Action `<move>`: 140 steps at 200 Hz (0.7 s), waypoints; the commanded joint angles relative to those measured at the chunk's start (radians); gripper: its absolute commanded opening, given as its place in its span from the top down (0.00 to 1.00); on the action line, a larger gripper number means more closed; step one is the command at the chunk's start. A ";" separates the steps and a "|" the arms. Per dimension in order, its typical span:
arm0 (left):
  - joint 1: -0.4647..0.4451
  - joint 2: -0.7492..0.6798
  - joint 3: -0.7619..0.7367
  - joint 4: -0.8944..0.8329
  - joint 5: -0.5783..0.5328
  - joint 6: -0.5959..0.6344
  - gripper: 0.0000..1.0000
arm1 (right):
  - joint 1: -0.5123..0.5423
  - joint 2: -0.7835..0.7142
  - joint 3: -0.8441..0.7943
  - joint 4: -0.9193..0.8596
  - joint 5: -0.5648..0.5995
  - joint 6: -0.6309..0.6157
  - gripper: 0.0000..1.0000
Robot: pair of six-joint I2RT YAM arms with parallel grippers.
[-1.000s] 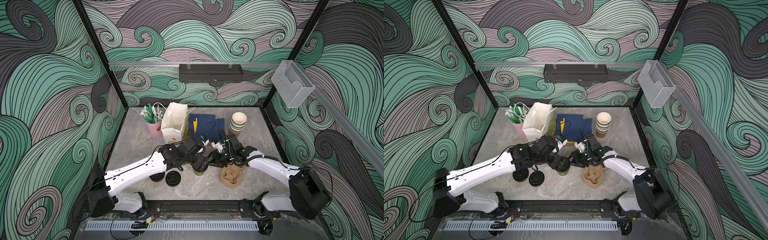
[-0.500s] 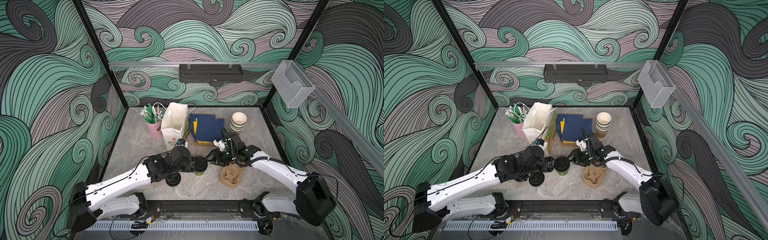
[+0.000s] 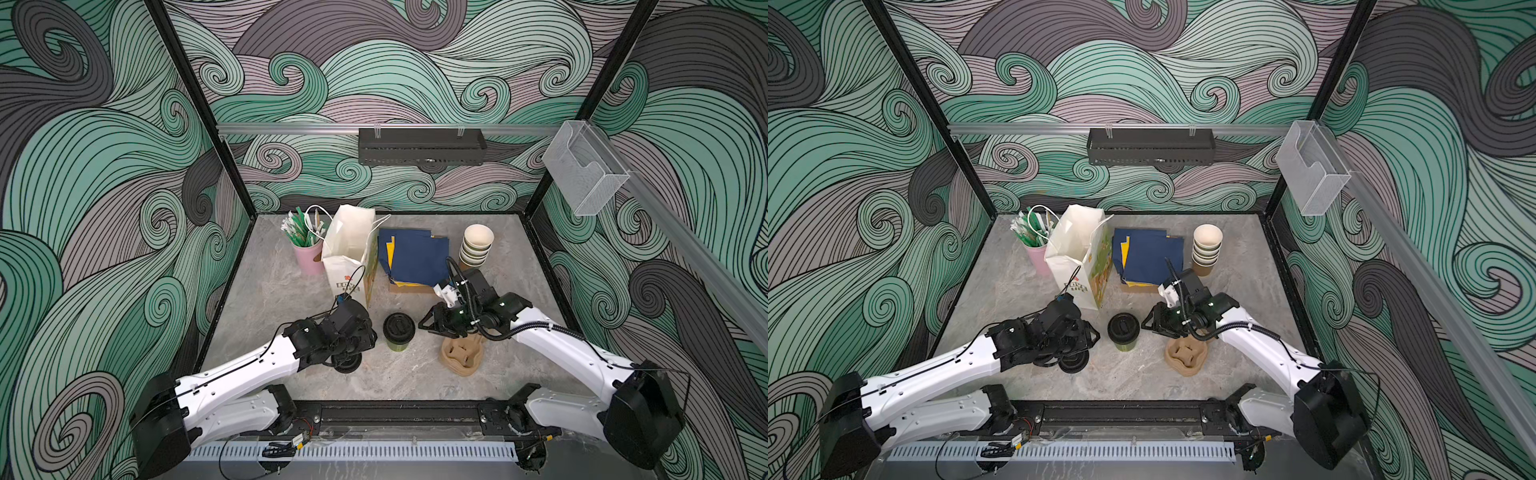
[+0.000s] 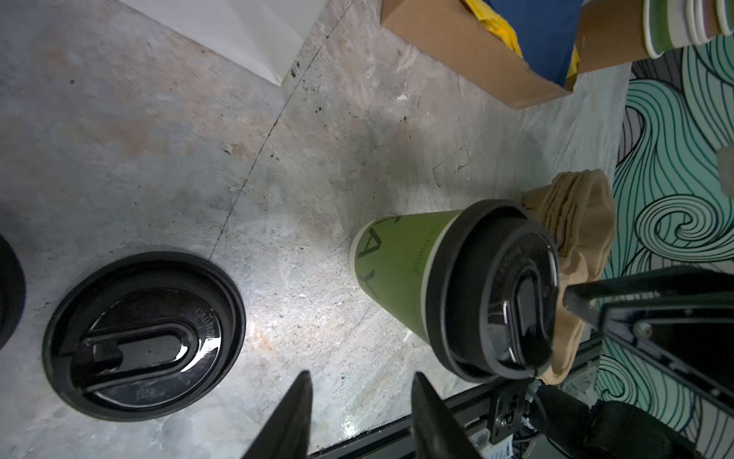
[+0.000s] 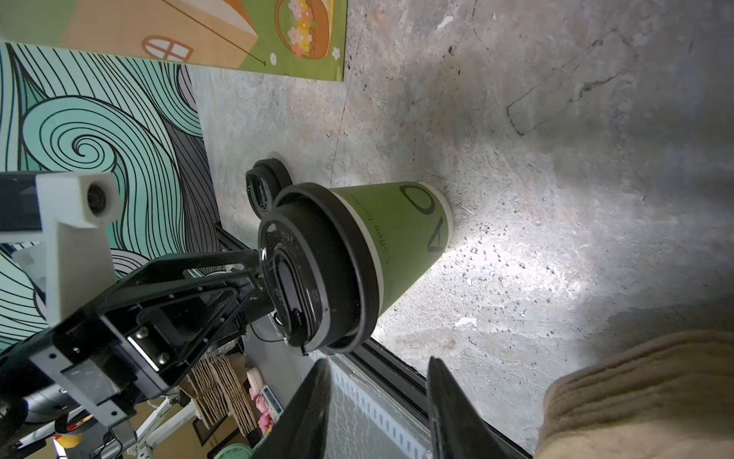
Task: Pack the takeout coffee
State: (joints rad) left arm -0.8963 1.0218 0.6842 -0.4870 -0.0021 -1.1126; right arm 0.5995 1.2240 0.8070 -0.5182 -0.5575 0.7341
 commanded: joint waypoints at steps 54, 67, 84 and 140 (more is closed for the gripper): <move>0.021 -0.029 -0.049 0.146 0.111 -0.018 0.58 | 0.029 0.050 0.042 0.079 -0.030 0.002 0.39; 0.023 -0.021 -0.062 0.178 0.121 -0.019 0.59 | 0.030 0.068 0.056 0.080 -0.032 -0.007 0.38; 0.022 -0.004 -0.067 0.215 0.137 -0.022 0.59 | 0.031 0.101 0.087 0.062 -0.047 -0.028 0.37; 0.033 0.037 -0.066 0.252 0.165 -0.018 0.64 | 0.037 0.146 0.107 0.055 -0.062 -0.048 0.38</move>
State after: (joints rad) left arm -0.8726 1.0504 0.6147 -0.2699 0.1402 -1.1336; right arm 0.6296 1.3582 0.8944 -0.4606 -0.6048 0.7044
